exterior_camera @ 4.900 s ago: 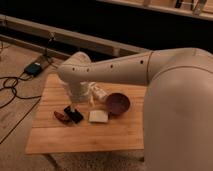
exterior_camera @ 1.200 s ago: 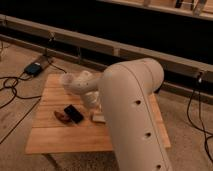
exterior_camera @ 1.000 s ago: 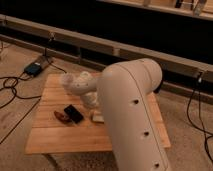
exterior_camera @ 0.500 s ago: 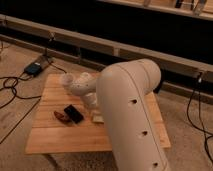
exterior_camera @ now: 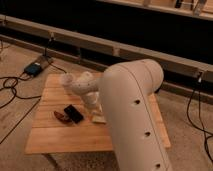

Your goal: Wipe the white sponge on the table

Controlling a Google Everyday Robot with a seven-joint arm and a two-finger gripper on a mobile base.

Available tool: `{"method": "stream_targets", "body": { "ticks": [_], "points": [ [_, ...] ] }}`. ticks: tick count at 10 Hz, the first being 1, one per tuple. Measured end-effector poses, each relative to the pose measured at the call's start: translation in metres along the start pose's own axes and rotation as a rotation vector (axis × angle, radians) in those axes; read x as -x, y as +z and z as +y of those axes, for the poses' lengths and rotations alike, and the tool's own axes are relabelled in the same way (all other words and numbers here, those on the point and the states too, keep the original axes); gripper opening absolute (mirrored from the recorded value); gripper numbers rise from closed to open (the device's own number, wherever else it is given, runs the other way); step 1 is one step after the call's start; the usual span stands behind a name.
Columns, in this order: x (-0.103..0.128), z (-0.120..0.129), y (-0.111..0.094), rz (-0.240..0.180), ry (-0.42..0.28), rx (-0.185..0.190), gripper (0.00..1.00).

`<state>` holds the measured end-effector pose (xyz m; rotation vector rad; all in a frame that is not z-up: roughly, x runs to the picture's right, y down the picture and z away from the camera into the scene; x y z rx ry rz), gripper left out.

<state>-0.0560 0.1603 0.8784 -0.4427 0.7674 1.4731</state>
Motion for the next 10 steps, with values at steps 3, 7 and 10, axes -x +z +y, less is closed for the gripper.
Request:
{"method": "stream_targets", "body": {
  "ticks": [3,7,10],
  "points": [
    [-0.001,0.010,-0.010,-0.003,-0.023,0.032,0.00],
    [0.002,0.016,-0.011,0.017,-0.032,0.059,0.00],
    [0.023,0.020,-0.018,-0.001,-0.038,0.069,0.00]
  ]
}}
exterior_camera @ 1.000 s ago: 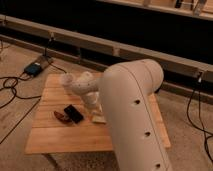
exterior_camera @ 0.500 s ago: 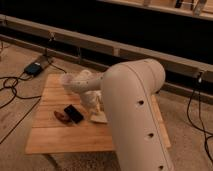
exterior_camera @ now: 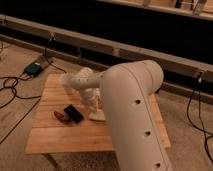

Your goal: Wipe the white sponge on the table

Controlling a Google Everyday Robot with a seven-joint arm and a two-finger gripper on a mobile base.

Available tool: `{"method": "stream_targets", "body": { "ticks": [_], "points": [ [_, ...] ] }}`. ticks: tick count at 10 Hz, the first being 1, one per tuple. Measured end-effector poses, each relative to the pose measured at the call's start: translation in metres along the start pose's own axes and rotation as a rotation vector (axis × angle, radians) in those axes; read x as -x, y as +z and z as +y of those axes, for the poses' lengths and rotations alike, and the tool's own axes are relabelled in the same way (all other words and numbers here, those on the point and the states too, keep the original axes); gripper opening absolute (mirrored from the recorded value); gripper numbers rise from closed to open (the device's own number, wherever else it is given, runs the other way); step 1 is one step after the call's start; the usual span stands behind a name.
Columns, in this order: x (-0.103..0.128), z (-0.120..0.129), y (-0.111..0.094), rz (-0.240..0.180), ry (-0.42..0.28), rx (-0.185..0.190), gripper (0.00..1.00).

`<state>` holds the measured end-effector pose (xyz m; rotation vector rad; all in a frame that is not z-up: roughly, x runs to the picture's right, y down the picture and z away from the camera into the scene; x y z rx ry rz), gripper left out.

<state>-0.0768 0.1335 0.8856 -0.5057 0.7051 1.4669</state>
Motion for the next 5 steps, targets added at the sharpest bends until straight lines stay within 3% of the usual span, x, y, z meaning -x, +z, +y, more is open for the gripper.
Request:
{"method": "stream_targets", "body": {
  "ticks": [3,5],
  "points": [
    [0.027,0.014,-0.021,-0.041,-0.025,0.015,0.00],
    [0.028,0.039,-0.032,-0.044,-0.056,0.059,0.00]
  ]
}}
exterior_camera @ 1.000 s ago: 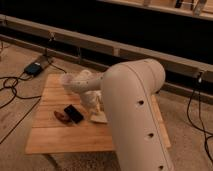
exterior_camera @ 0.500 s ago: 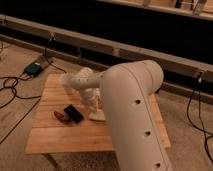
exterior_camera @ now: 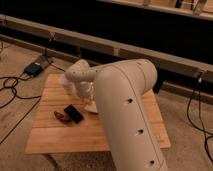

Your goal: Wipe the white sponge on the table

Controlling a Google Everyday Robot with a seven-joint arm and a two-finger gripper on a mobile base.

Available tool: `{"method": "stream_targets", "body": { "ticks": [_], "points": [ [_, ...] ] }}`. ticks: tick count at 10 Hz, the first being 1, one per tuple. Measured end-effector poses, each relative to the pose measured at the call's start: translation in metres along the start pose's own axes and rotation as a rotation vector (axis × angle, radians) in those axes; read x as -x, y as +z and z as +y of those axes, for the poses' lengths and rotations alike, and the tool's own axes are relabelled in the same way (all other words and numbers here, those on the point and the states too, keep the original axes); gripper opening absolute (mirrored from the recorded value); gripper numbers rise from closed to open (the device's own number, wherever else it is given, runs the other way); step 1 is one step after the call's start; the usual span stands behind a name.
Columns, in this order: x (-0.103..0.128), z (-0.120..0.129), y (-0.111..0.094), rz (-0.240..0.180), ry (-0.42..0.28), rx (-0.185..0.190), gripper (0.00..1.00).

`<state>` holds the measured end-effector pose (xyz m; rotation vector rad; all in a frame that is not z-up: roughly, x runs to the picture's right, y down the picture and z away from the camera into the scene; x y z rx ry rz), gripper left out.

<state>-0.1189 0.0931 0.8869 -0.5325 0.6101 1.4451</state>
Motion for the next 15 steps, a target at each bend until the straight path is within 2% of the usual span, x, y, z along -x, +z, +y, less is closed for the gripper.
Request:
{"method": "stream_targets", "body": {
  "ticks": [1,3,6,8,11,15],
  "points": [
    [-0.003,0.011,-0.001,0.008,-0.012,0.025,0.00],
    [-0.021,0.032,-0.002,0.049,-0.038,0.079,0.00],
    [-0.051,0.039,-0.002,0.102,-0.057,0.131,0.00],
    [-0.072,0.036,-0.002,0.124,-0.066,0.141,0.00],
    [-0.115,0.024,0.005,0.159,-0.049,0.136,0.00],
    [-0.162,-0.004,0.019,0.192,0.021,0.132,0.00]
  ]
}}
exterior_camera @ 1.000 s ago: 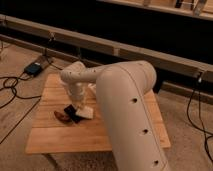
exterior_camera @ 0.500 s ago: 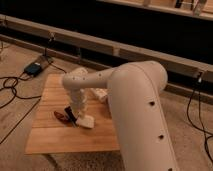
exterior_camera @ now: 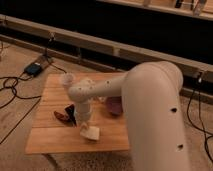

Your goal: Wipe the white sponge on the table

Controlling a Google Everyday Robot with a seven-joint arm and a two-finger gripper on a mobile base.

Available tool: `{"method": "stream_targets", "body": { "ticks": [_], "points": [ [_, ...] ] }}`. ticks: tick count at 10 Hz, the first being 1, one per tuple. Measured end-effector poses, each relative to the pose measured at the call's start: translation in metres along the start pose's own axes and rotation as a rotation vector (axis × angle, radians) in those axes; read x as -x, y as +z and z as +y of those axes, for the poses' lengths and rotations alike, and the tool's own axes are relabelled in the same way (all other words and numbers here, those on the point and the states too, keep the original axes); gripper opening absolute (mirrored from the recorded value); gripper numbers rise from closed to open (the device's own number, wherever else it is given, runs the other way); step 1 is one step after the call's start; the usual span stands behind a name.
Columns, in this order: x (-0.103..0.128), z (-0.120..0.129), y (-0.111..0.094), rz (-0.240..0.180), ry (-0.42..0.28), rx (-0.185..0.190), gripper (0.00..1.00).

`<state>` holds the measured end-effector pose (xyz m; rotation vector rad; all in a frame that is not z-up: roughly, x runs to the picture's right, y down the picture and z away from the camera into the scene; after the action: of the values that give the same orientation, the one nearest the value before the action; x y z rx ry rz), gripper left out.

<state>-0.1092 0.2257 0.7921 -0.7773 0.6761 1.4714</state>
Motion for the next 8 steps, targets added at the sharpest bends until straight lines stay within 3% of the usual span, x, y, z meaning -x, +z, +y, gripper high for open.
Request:
{"method": "stream_targets", "body": {
  "ticks": [4,8],
  "points": [
    [-0.015,-0.048,0.015,0.008,0.119,-0.002,0.00],
    [0.007,-0.080,0.020,-0.013,0.177,-0.022,0.00]
  ]
}}
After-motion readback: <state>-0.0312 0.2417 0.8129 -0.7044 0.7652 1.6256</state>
